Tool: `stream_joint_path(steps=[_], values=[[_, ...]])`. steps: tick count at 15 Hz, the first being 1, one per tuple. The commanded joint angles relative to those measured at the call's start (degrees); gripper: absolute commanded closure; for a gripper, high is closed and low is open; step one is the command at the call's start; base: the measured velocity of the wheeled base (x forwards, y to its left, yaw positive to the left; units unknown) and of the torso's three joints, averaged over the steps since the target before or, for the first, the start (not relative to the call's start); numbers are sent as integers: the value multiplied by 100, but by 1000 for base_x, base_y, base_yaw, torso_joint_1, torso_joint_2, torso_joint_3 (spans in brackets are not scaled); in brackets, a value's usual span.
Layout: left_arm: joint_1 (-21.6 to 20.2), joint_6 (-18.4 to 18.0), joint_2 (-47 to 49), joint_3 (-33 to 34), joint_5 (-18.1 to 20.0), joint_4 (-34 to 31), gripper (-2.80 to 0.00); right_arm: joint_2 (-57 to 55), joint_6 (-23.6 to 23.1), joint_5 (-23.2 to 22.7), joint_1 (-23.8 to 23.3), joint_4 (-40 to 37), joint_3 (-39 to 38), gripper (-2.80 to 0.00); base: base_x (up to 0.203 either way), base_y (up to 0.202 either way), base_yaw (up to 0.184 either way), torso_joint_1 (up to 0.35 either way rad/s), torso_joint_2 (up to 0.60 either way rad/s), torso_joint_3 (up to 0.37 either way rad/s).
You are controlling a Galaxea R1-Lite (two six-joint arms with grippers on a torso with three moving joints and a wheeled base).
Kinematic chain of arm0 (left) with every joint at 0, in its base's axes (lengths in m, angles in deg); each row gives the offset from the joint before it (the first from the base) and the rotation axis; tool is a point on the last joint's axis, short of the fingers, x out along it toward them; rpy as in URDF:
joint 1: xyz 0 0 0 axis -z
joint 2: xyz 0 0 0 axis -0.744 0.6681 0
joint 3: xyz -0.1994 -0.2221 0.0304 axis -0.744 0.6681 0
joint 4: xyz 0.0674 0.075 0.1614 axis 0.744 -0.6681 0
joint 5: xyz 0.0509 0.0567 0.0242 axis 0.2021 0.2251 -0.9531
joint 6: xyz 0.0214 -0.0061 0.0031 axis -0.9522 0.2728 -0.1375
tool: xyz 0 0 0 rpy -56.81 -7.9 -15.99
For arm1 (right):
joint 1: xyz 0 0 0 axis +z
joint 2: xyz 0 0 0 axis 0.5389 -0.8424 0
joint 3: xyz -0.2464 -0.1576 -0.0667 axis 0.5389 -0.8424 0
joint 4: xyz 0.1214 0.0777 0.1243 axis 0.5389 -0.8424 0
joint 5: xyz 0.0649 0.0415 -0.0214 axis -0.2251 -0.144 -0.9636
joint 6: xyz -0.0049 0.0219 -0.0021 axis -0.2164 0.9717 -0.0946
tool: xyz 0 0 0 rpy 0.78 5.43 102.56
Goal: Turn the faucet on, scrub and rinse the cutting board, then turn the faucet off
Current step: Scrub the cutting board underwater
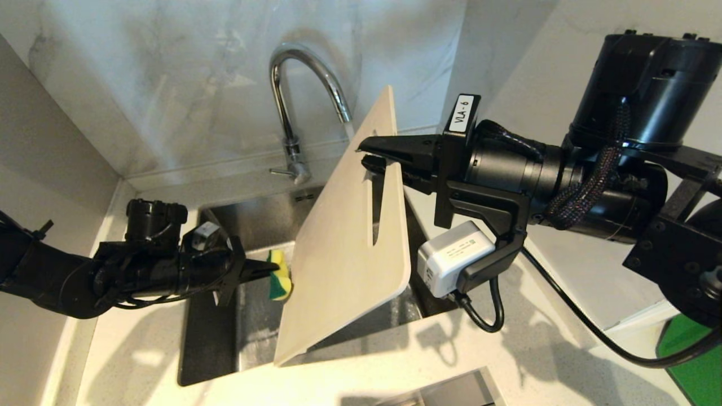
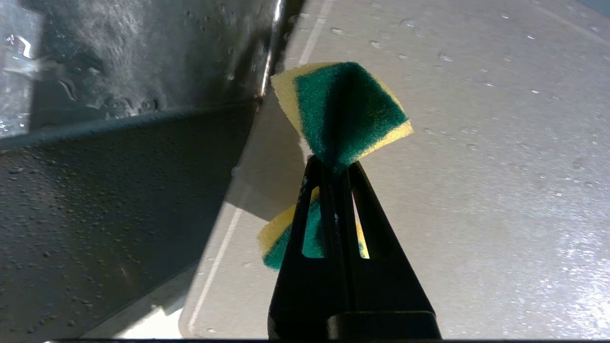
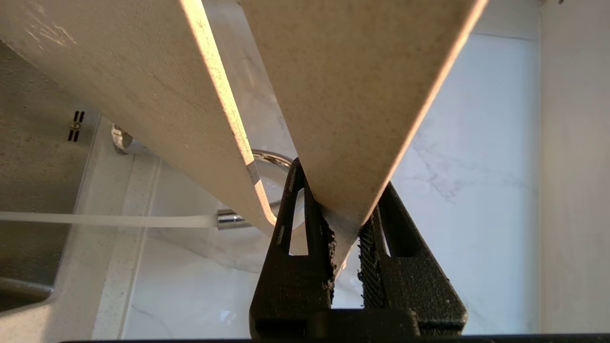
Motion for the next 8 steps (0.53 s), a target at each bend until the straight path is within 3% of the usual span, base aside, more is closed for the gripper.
stream_joint_path(steps=[1,8], values=[[28,45,26,4,115,27,0,24,-56,-22,2,21,-26,0,0,0,0,0,0,0],[478,280,60,-683,160,29,0,32,-56,-22,2,21,-41,0,0,0,0,0,0,0]])
